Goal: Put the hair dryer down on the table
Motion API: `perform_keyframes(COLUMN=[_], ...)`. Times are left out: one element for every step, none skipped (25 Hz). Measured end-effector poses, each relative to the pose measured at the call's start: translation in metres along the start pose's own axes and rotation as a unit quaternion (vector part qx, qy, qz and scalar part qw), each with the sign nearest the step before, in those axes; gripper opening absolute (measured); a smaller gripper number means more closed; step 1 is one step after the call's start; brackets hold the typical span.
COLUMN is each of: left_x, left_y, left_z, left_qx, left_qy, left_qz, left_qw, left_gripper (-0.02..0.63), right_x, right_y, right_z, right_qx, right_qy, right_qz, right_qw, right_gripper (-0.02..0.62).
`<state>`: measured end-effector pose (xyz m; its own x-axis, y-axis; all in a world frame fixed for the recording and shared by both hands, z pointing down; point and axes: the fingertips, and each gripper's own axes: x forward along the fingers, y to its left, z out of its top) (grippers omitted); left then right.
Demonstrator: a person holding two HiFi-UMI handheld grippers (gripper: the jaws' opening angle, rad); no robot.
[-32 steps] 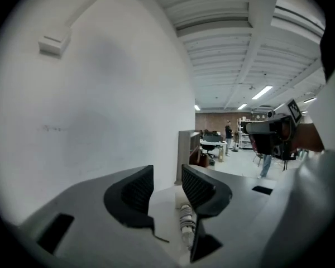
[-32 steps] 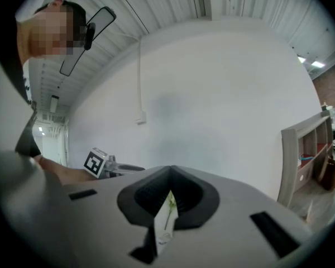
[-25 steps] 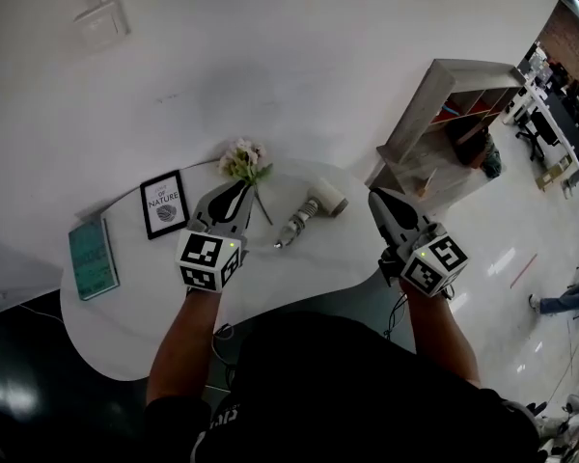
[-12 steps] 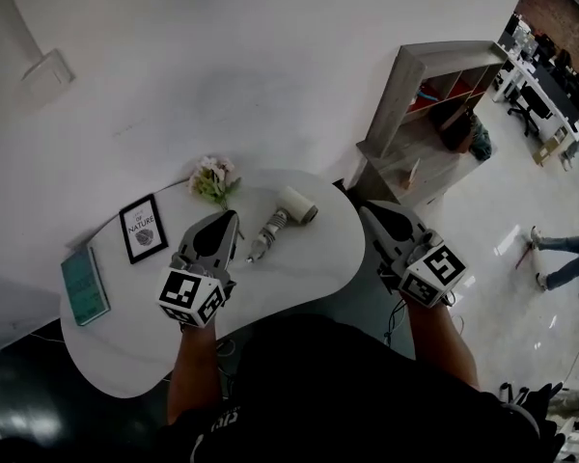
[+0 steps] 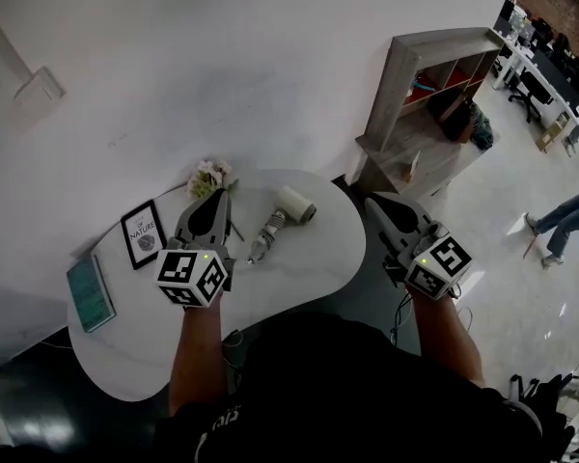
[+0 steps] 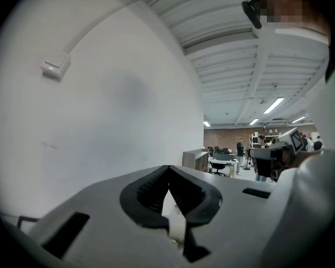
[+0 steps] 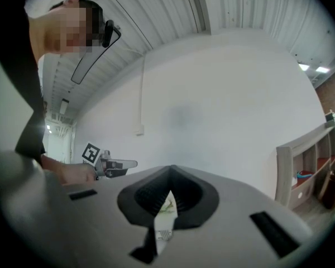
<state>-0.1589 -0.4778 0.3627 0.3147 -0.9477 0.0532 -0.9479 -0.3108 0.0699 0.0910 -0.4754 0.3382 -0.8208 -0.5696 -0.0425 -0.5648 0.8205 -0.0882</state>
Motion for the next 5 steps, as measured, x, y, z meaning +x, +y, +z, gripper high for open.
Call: perform_keyframes(left_x=[0.001,0.001,0.001,0.002,0.002], left_y=[-0.002,-0.005,-0.008,-0.011,-0.014], left_z=[0.001,0.003,0.005,0.007,0.009], left_qx=[0.006,0.013,0.018,0.022,0.025], left_qy=[-0.001,-0.004,-0.008,-0.012,-0.017], left_qz=[-0.004,-0.010,-0.018,-0.026,-0.034], left_qw=[1.0000,0.9999,0.9996,0.9993,0.9989], left_gripper=[0.005,0.005,0.005,0.005,0.006], right_x=[0.001,0.002,0.003,0.005,0.007], right_y=[0.001,0.002,0.003,0.005,0.006], right_z=[-0.001,-0.002,-0.002,-0.003,-0.004], right_qx=[0.005,0.009,0.012,0.015,0.018], right_qy=[-0.001,-0.002,-0.002,-0.003,-0.003], right_qz=[0.001,0.003,0.005,0.007,0.010], right_qw=[1.000,1.000,1.000,1.000,1.000], right_gripper=[0.003,0.003,0.003,0.003,0.003])
